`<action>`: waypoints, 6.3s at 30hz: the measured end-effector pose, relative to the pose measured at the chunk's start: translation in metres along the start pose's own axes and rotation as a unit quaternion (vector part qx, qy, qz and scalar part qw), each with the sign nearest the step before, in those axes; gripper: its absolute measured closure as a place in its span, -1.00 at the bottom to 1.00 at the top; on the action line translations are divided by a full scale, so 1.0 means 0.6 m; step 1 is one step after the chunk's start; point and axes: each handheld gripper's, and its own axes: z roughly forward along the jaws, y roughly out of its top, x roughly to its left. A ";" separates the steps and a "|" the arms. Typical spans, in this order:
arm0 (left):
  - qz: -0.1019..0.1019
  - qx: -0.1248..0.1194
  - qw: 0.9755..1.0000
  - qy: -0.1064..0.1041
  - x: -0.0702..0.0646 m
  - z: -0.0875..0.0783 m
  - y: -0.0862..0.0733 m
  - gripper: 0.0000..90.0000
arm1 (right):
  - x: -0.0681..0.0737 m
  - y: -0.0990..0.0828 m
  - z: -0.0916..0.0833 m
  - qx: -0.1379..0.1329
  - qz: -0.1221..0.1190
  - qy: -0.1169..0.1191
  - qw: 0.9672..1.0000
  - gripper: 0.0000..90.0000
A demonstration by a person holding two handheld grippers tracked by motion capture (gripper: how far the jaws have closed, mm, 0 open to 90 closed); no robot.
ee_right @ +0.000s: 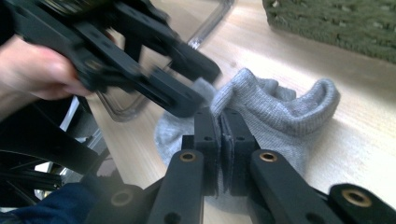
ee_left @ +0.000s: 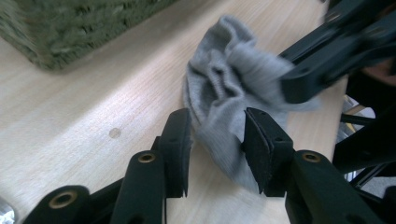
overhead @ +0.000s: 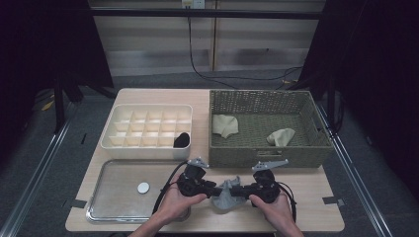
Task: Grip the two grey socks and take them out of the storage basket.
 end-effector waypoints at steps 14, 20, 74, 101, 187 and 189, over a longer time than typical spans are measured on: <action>-0.011 0.002 1.000 0.022 0.001 0.024 -0.002 0.70 | 0.019 0.002 0.016 0.008 -0.017 0.029 0.999 0.93; -0.018 -0.006 1.000 0.012 0.005 0.017 -0.002 0.62 | 0.010 -0.011 0.035 0.036 -0.015 0.020 0.999 0.92; 0.018 0.011 1.000 0.018 0.001 0.023 -0.002 0.61 | -0.031 -0.041 0.011 0.033 0.022 -0.034 0.999 0.41; 0.001 0.000 1.000 0.012 -0.011 0.030 -0.008 0.65 | -0.021 -0.018 -0.002 -0.023 0.023 0.013 0.999 0.88; -0.047 -0.037 0.998 0.024 0.015 0.011 0.008 0.13 | 0.004 -0.038 0.002 0.002 -0.006 0.001 1.000 0.55; -0.046 -0.034 0.998 0.024 0.018 0.011 0.005 0.13 | 0.003 -0.040 -0.012 -0.014 -0.004 0.007 1.000 0.64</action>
